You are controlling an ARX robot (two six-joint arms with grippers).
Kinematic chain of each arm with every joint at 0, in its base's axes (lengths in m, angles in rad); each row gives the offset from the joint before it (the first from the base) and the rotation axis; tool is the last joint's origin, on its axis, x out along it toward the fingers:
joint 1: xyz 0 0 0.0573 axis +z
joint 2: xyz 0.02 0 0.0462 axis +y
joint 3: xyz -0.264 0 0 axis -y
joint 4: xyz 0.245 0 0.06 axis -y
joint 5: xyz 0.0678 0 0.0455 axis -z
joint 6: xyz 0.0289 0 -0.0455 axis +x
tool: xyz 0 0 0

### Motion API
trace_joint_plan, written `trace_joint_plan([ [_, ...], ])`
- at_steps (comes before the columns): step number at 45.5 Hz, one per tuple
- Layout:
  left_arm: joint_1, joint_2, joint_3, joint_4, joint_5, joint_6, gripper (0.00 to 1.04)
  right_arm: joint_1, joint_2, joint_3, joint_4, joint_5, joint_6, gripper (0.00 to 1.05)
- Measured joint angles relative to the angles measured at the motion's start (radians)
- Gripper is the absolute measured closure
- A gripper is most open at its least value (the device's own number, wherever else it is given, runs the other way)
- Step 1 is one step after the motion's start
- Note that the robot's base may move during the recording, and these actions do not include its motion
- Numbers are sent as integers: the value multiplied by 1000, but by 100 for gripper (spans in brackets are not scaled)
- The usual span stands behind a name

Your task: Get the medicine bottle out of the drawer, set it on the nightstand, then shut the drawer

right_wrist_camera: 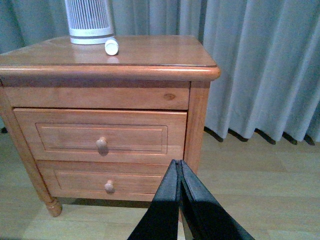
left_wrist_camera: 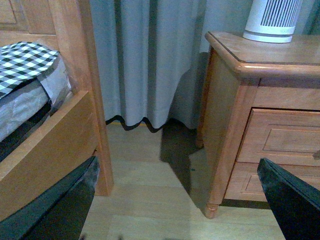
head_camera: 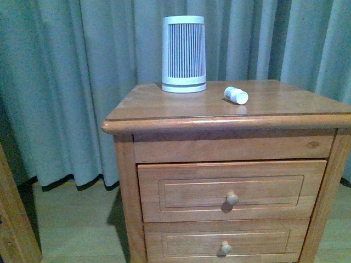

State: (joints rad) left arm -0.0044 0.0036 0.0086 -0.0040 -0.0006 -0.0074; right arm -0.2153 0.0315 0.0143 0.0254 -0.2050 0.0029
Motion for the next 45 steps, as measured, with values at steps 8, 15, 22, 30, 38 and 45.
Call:
trace_joint_plan([
  [8,0,0,0,0,0,0,7,175,-23,0,-23,185,0,102],
  [15,0,0,0,0,0,0,7,209,-24,0,-24,198,0,102],
  [22,0,0,0,0,0,0,7,211,-25,0,-24,199,-1,100],
  [30,0,0,0,0,0,0,7,211,-25,0,-24,200,0,73],
  [38,0,0,0,0,0,0,7,211,-25,0,-24,200,-1,42],
  [45,0,0,0,0,0,0,7,211,-25,0,-24,200,-1,8],
])
